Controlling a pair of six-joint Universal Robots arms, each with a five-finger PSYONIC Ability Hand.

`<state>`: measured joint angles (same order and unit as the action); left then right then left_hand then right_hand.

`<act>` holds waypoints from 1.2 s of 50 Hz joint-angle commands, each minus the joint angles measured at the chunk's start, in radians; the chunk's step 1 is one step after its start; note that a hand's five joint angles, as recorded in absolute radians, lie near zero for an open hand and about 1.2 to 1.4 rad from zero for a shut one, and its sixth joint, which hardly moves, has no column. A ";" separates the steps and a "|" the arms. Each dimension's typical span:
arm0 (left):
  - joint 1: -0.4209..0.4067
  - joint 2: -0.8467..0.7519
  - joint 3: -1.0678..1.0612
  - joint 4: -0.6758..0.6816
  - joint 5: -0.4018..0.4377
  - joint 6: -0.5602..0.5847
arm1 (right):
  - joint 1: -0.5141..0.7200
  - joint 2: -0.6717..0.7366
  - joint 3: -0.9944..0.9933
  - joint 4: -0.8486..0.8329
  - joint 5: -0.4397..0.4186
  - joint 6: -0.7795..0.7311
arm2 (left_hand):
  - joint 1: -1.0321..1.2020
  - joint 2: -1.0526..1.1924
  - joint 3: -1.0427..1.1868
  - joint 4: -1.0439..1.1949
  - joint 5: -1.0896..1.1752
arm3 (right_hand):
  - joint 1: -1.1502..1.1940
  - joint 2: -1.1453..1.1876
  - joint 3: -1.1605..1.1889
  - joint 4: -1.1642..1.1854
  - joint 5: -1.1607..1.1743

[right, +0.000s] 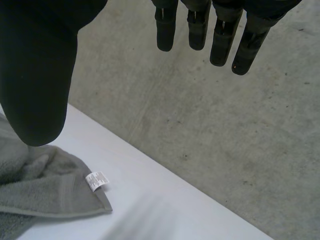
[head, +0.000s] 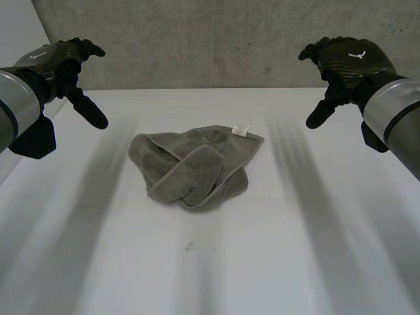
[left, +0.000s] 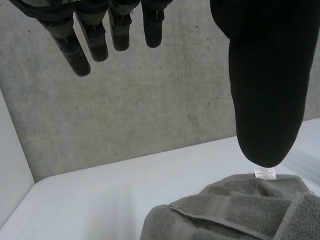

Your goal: Fold the laundry

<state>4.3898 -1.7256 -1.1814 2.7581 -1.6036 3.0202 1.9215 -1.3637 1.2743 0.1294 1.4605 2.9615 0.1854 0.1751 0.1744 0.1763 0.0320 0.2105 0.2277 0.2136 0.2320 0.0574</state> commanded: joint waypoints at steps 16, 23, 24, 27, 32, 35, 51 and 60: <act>-0.096 -0.322 -0.069 0.143 -0.001 0.003 | 0.001 0.310 -0.006 -0.021 -0.163 -0.200 | 0.178 0.188 0.189 0.187 0.157 | -0.036 -0.053 -0.039 -0.057 -0.057; -0.145 -0.469 -0.103 0.325 -0.001 0.005 | -0.002 0.328 -0.013 -0.022 -0.163 -0.202 | 0.233 0.244 0.244 0.242 0.212 | -0.036 -0.053 -0.039 -0.057 -0.057; -0.150 -0.491 -0.103 0.340 -0.001 0.005 | -0.003 0.328 -0.013 -0.022 -0.163 -0.202 | 0.292 0.302 0.303 0.301 0.271 | -0.036 -0.053 -0.039 -0.057 -0.057; -0.155 -0.509 -0.103 0.353 -0.002 0.005 | -0.009 0.327 -0.018 -0.024 -0.161 -0.200 | 0.515 0.526 0.526 0.525 0.494 | -0.036 -0.053 -0.039 -0.057 -0.057; -0.159 -0.493 -0.104 0.385 -0.006 0.003 | -0.013 0.325 -0.044 -0.027 -0.161 -0.186 | 1.211 1.221 1.222 1.220 1.190 | -0.036 -0.053 -0.039 -0.057 -0.057; -0.164 -0.465 -0.107 0.382 -0.004 0.003 | -0.015 0.328 -0.068 -0.062 -0.161 -0.182 | 1.211 1.221 1.222 1.220 1.190 | -0.036 -0.053 -0.039 -0.057 -0.057; -0.237 0.064 -0.224 0.250 0.007 0.035 | -0.015 0.399 -0.263 -0.258 -0.354 -0.067 | 1.211 1.221 1.222 1.220 1.190 | -0.036 -0.053 -0.039 -0.057 -0.057; -0.273 0.192 -0.369 0.249 0.011 0.101 | -0.001 0.460 -0.288 -0.156 -0.518 -0.024 | 1.211 1.221 1.222 1.220 1.190 | -0.036 -0.053 -0.039 -0.057 -0.057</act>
<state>4.1426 -1.6059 -1.4483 3.0071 -1.5944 3.0713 1.9120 -0.9390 0.9873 -0.0844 1.0239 2.9245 1.1850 1.2166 1.2151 1.2163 1.0335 0.2105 0.2277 0.2136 0.2320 0.0574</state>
